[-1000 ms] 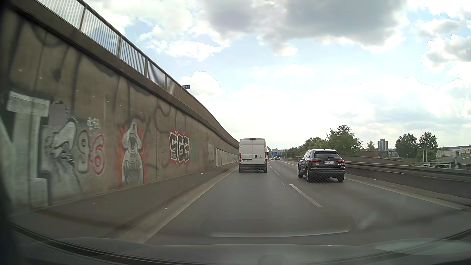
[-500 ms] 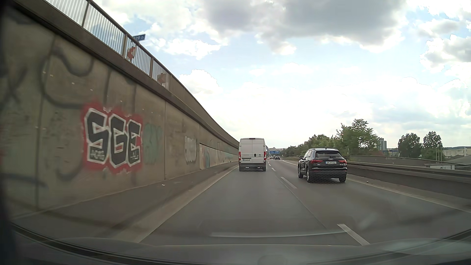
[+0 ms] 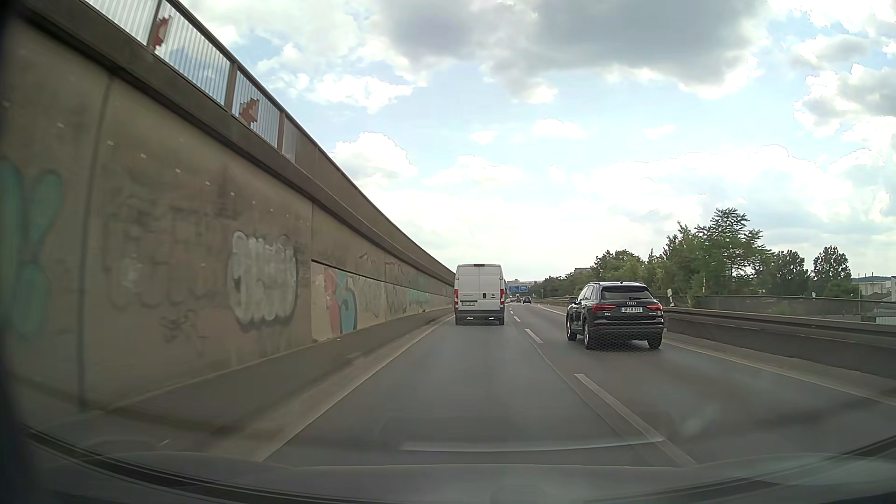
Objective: Follow the waypoints while adhering to traffic rules and regulations
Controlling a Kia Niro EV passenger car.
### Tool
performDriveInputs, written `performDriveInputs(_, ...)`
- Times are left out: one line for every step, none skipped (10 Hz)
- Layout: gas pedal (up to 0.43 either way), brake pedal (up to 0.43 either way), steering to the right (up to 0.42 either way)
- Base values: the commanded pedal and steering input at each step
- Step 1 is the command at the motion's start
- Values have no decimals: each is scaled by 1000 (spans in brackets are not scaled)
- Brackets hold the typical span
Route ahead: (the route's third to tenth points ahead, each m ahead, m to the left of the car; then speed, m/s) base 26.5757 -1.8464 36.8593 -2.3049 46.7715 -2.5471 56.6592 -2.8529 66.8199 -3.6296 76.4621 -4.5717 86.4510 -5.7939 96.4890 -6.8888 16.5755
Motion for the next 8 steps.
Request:
performDriveInputs(189, 30, 6)
performDriveInputs(177, 30, 6)
performDriveInputs(177, 30, 6)
performDriveInputs(177, 30, 6)
performDriveInputs(169, 30, 5)
performDriveInputs(169, 30, 5)
performDriveInputs(169, 30, 5)
performDriveInputs(169, 30, 5)
